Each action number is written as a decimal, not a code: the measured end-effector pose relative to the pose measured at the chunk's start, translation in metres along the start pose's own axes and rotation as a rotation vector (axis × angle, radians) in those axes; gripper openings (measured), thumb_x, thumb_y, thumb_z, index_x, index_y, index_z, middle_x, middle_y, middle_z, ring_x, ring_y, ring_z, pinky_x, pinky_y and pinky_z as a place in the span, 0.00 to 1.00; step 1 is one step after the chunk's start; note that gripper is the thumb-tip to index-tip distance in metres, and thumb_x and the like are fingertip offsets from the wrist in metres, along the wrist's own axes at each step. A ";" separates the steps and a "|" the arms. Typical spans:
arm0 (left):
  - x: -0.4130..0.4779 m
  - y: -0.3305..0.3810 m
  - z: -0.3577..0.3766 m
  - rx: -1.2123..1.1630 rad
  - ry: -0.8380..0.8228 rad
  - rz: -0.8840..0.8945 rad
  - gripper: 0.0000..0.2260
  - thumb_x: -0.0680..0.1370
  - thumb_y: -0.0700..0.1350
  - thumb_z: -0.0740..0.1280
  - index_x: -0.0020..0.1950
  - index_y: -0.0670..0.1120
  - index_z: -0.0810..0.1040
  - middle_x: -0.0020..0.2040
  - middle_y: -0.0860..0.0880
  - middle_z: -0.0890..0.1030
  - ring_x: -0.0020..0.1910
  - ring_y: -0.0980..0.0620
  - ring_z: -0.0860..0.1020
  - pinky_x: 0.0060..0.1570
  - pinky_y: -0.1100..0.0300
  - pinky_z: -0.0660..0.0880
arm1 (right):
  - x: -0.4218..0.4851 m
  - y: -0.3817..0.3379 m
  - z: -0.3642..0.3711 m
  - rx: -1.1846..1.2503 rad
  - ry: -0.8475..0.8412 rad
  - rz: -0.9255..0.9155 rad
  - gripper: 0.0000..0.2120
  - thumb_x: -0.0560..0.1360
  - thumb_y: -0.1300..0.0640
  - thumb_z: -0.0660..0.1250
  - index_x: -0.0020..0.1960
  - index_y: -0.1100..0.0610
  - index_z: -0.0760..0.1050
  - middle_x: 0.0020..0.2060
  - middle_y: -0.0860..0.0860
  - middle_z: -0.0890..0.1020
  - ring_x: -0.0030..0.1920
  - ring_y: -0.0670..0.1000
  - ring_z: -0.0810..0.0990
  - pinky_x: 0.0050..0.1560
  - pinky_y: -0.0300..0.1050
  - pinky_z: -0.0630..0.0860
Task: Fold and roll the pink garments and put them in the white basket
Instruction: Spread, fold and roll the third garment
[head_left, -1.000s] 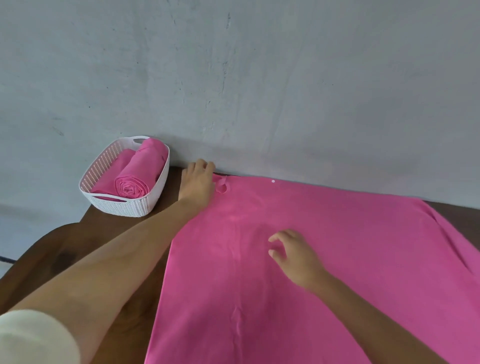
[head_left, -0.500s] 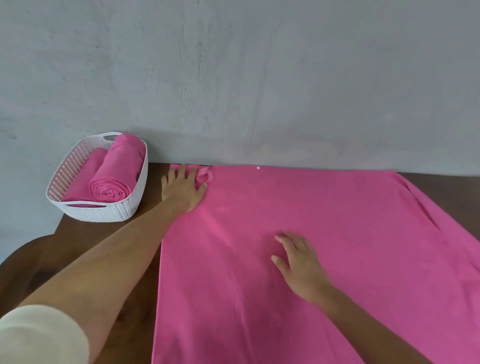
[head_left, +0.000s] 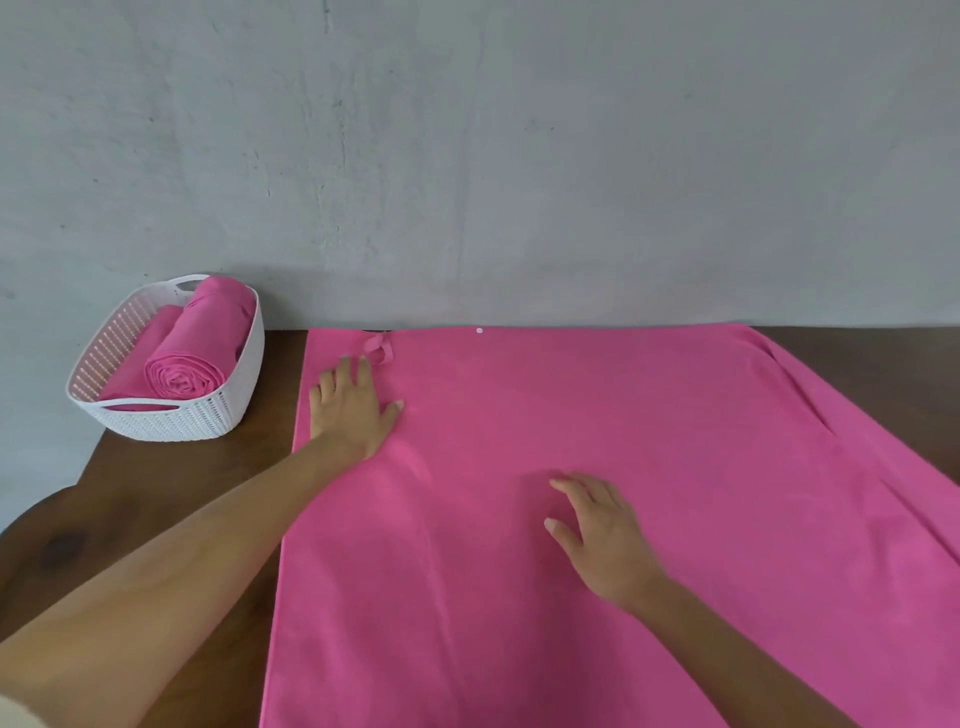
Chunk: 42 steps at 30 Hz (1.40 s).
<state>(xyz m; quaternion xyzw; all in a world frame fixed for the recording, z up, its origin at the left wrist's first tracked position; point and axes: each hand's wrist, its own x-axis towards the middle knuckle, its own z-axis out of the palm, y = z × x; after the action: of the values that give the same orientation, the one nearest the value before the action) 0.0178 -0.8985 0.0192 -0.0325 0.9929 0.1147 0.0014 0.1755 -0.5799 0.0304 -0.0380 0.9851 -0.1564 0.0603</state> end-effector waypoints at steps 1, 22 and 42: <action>-0.013 0.007 0.002 -0.004 0.001 0.011 0.37 0.80 0.65 0.60 0.82 0.44 0.55 0.80 0.39 0.57 0.76 0.35 0.60 0.74 0.41 0.60 | -0.007 0.006 -0.002 0.005 0.004 -0.002 0.25 0.83 0.45 0.59 0.78 0.48 0.62 0.76 0.45 0.63 0.78 0.48 0.57 0.78 0.49 0.55; -0.251 0.258 0.070 -0.111 0.070 0.457 0.23 0.80 0.54 0.68 0.72 0.46 0.74 0.68 0.46 0.75 0.68 0.42 0.72 0.65 0.44 0.71 | -0.208 0.203 -0.042 0.190 0.287 0.096 0.14 0.82 0.53 0.63 0.67 0.51 0.76 0.61 0.46 0.78 0.63 0.48 0.74 0.65 0.46 0.70; -0.304 0.512 0.129 -0.159 -0.139 0.810 0.25 0.81 0.55 0.64 0.76 0.47 0.68 0.72 0.46 0.69 0.73 0.44 0.66 0.72 0.47 0.63 | -0.290 0.385 -0.071 0.407 0.447 0.614 0.22 0.81 0.54 0.66 0.74 0.48 0.69 0.72 0.54 0.70 0.72 0.57 0.66 0.67 0.53 0.69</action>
<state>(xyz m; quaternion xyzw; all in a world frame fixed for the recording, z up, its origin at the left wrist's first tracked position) 0.2877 -0.3523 0.0130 0.3685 0.9109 0.1844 0.0205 0.4320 -0.1664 0.0086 0.3045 0.8886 -0.3267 -0.1047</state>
